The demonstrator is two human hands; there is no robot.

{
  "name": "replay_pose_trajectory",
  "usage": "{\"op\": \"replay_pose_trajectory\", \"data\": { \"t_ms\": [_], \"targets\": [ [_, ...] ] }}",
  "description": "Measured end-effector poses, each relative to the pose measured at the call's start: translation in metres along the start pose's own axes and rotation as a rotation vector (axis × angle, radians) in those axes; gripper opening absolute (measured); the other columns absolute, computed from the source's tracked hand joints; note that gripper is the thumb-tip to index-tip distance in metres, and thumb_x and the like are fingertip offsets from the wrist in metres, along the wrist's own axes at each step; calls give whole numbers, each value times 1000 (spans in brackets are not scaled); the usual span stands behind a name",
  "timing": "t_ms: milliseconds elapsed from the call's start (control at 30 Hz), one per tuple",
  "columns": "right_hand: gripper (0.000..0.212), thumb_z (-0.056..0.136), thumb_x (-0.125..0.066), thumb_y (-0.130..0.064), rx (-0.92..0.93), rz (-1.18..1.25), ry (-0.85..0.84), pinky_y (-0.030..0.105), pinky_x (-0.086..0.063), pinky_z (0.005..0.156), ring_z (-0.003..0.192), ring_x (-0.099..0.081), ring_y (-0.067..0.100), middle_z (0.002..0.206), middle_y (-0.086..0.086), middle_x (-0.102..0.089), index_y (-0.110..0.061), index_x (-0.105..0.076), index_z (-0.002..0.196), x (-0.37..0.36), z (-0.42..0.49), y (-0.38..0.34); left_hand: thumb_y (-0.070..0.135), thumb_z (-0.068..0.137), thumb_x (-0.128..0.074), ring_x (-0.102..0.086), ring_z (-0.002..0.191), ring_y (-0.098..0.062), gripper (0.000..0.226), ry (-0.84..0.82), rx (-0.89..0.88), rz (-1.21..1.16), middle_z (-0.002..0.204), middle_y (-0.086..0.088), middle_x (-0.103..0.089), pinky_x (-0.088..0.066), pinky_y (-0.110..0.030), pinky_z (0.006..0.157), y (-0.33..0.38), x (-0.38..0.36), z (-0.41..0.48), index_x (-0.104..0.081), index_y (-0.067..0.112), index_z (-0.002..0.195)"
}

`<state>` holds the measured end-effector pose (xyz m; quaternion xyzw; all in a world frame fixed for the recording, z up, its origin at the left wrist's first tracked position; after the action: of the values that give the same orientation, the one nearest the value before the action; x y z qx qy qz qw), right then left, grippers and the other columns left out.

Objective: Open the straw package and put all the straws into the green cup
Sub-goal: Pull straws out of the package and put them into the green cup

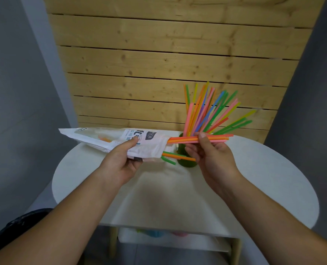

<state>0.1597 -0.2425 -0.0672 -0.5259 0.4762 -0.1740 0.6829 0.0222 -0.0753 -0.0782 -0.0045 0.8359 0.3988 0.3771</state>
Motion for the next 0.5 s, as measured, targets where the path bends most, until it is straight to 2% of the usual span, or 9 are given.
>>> {"op": "replay_pose_trajectory", "data": {
  "t_ms": [167, 333, 500],
  "targets": [
    [21, 102, -54, -22, 90, -29, 75, 25, -60, 70, 73, -73, 16, 83, 8, -77, -6, -68, 98, 15, -1, -17, 1, 90, -72, -78, 64, -17, 8, 30, -11, -6, 77, -8, -81, -65, -33, 61, 3, 6, 5, -70, 5, 98],
    [21, 103, -51, -21, 206, -84, 164, 25, -60, 68, 66, -70, 12, 71, 0, -74, -12, -66, 92, 37, -1, -37, 1, 91, -72, -78, 61, -17, 10, 66, -30, -30, 74, -8, -81, -62, -27, 50, 5, 9, 7, -69, 5, 100],
    [23, 103, -50, -25, 319, -186, 243, 23, -58, 66, 67, -69, 12, 73, -1, -72, -12, -66, 93, 58, 1, -53, 3, 92, -72, -78, 62, -17, 10, 74, -48, -36, 78, -7, -81, -65, -32, 60, 4, 7, 8, -68, 6, 100]
  ]
}}
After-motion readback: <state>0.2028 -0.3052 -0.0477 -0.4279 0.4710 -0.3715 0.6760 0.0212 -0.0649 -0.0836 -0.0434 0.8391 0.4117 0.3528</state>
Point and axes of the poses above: each hand's wrist, its own z-axis towards the middle knuckle, its own x-axis out of the back of the hand, y = z × x, the point moved 2 cm from there along z, towards the middle knuckle
